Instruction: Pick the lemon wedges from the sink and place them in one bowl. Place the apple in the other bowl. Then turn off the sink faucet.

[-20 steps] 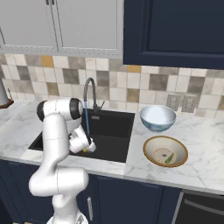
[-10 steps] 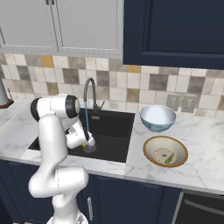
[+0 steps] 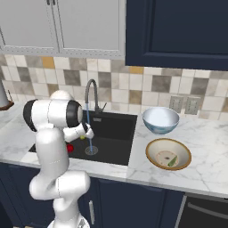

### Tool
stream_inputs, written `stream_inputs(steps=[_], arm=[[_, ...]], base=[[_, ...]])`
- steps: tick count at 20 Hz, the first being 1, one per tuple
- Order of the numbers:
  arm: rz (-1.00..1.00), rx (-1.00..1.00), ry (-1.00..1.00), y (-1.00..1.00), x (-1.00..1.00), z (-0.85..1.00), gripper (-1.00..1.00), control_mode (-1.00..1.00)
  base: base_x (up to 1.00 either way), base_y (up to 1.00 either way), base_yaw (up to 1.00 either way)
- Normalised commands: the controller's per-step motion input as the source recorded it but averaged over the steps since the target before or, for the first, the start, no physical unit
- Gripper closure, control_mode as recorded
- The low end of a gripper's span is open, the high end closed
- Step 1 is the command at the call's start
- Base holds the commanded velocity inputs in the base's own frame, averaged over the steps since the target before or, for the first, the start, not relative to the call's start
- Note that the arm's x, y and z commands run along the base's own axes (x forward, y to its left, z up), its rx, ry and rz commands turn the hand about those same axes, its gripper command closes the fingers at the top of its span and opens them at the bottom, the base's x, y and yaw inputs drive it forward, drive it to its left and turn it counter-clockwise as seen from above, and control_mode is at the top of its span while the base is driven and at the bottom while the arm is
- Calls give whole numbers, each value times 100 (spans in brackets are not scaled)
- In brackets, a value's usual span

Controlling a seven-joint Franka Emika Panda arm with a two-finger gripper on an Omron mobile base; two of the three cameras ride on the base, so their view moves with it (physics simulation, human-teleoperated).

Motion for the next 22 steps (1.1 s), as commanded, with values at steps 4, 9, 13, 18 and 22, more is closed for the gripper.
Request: stream_inputs(steps=[4, 9, 13, 18, 22], arm=[[0, 0, -2, 0, -49, 100, 100, -100], [0, 0, -4, 0, -67, 98, 100, -100], [0, 1, -1, 0, -67, 100, 100, -100], [0, 4, 0, 0, -79, 100, 100, -100], [0, 5, 3, -12, -72, 98, 100, -100]], base=[[0, 0, 0], [0, 0, 0], [0, 0, 0], [0, 0, 0], [0, 0, 0]])
